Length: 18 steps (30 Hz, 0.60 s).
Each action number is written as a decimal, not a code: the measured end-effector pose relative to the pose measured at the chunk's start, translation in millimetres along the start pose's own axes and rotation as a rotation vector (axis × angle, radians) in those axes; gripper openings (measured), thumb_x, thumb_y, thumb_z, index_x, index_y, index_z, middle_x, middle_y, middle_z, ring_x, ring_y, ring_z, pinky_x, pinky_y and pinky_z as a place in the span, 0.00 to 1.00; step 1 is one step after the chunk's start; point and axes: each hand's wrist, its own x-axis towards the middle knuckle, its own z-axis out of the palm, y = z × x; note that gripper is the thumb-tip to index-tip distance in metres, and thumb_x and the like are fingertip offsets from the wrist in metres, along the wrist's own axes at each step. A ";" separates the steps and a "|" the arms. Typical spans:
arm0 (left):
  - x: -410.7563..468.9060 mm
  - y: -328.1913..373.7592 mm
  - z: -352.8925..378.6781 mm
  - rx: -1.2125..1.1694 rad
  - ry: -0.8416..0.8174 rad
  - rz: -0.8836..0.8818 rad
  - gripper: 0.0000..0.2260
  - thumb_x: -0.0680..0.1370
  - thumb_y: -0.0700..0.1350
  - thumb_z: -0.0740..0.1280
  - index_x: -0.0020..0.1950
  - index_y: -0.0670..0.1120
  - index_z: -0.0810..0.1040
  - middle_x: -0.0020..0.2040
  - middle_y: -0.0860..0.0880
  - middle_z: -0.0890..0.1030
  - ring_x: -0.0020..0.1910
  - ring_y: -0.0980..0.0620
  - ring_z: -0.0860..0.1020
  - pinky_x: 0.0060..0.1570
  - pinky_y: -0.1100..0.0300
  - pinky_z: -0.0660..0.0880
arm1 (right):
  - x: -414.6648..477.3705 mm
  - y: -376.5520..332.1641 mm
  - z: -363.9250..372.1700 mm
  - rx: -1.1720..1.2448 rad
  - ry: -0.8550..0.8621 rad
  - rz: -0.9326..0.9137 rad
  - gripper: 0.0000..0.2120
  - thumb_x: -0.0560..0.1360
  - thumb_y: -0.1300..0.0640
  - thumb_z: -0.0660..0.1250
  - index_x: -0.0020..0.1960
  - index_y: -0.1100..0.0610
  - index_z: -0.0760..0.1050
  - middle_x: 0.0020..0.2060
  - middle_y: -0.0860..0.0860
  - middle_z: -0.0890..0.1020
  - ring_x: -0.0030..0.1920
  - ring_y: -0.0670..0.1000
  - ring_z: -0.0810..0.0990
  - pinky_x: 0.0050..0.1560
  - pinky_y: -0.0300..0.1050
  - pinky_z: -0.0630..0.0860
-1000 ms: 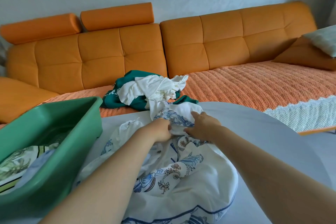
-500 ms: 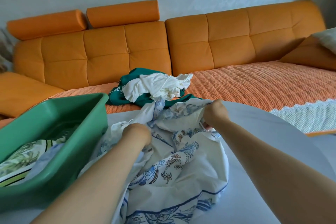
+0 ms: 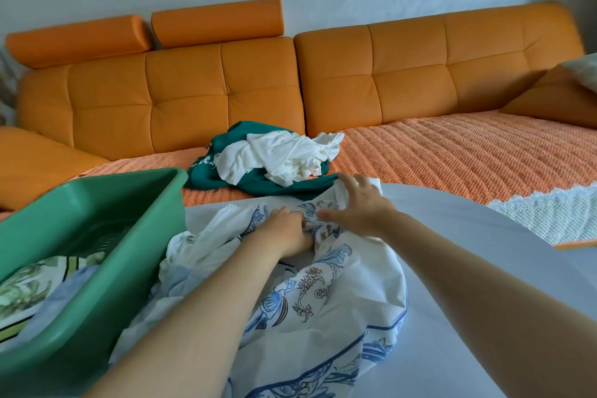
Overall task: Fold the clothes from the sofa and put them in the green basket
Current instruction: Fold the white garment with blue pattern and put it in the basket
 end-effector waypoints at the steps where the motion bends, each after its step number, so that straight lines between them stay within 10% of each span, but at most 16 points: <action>1: 2.9 -2.2 1.8 -0.033 -0.002 0.021 0.19 0.78 0.57 0.64 0.66 0.50 0.73 0.64 0.46 0.71 0.64 0.46 0.70 0.60 0.48 0.72 | 1.2 -3.7 4.7 -0.123 -0.052 -0.008 0.60 0.57 0.17 0.61 0.80 0.42 0.43 0.78 0.54 0.56 0.73 0.62 0.64 0.64 0.62 0.72; 3: 7.9 -9.2 3.4 -0.104 -0.020 0.050 0.17 0.76 0.60 0.67 0.59 0.52 0.73 0.58 0.49 0.74 0.55 0.51 0.73 0.50 0.54 0.72 | 9.6 -10.0 12.3 -0.273 -0.144 0.036 0.60 0.59 0.18 0.62 0.80 0.48 0.48 0.72 0.58 0.65 0.68 0.62 0.71 0.59 0.56 0.75; 6: 6.6 -22.7 -2.7 -0.138 -0.059 0.078 0.12 0.74 0.60 0.70 0.49 0.54 0.75 0.51 0.52 0.78 0.46 0.54 0.76 0.41 0.57 0.71 | 24.2 -18.8 10.6 -0.329 -0.212 0.026 0.26 0.76 0.41 0.67 0.61 0.61 0.74 0.54 0.57 0.78 0.47 0.54 0.77 0.45 0.46 0.74; 9: -0.2 -35.0 -13.3 -0.191 -0.184 0.076 0.13 0.71 0.63 0.72 0.48 0.57 0.79 0.48 0.54 0.81 0.46 0.54 0.80 0.46 0.55 0.78 | 33.9 -23.9 3.8 -0.416 -0.176 0.002 0.12 0.78 0.59 0.62 0.36 0.59 0.68 0.36 0.52 0.72 0.32 0.48 0.68 0.33 0.42 0.68; 18: -23.8 -57.5 -28.4 0.151 -0.315 0.045 0.02 0.75 0.50 0.72 0.47 0.54 0.81 0.44 0.54 0.82 0.43 0.53 0.79 0.42 0.57 0.77 | 44.8 -36.0 3.2 0.254 0.276 0.098 0.13 0.76 0.65 0.53 0.55 0.60 0.73 0.42 0.56 0.78 0.39 0.56 0.76 0.38 0.50 0.74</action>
